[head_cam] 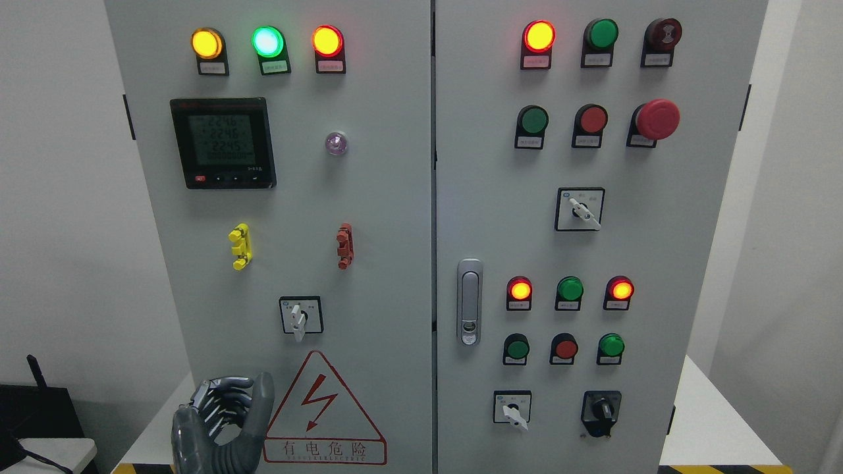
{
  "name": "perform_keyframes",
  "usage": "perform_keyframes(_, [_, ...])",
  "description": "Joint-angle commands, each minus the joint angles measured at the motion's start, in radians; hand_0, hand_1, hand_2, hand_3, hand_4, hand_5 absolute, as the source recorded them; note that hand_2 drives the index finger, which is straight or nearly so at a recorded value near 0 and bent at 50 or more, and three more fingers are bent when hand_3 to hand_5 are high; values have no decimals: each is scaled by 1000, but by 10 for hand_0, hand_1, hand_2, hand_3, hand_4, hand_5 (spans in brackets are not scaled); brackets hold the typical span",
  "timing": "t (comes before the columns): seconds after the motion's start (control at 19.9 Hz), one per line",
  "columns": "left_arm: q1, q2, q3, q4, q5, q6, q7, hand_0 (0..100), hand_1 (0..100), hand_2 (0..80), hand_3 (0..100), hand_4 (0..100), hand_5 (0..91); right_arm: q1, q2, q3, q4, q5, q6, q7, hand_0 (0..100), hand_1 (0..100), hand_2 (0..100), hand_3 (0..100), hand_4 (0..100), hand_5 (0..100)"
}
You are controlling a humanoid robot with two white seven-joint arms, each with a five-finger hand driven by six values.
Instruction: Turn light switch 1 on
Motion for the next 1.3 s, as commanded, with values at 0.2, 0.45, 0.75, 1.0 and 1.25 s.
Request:
perform_keyframes(0.2, [-50, -30, -98, -8, -41, 123, 80, 31, 543, 569, 786, 855, 798, 1, 0, 0, 0, -18, 0, -1, 120, 389, 0, 0, 0, 0])
perform_keyframes(0.45, [-82, -35, -104, -5, -58, 172, 84, 54, 568, 571, 786, 857, 802, 1, 0, 0, 0, -17, 0, -1, 120, 389, 0, 0, 0, 0])
perform_keyframes(0.75, [-114, -43, -106, -1, -82, 223, 124, 75, 567, 566, 779, 856, 804, 0, 0, 0, 0, -17, 0, -1, 120, 389, 0, 0, 0, 0])
perform_keyframes(1.0, [-128, -44, -106, -1, -92, 261, 132, 83, 573, 563, 775, 856, 805, 0, 0, 0, 0, -17, 0, -1, 120, 389, 0, 0, 0, 0])
perform_keyframes(1.25, [-142, -50, -106, 2, -92, 282, 153, 92, 588, 559, 775, 856, 806, 0, 0, 0, 0, -17, 0, -1, 120, 389, 0, 0, 0, 0])
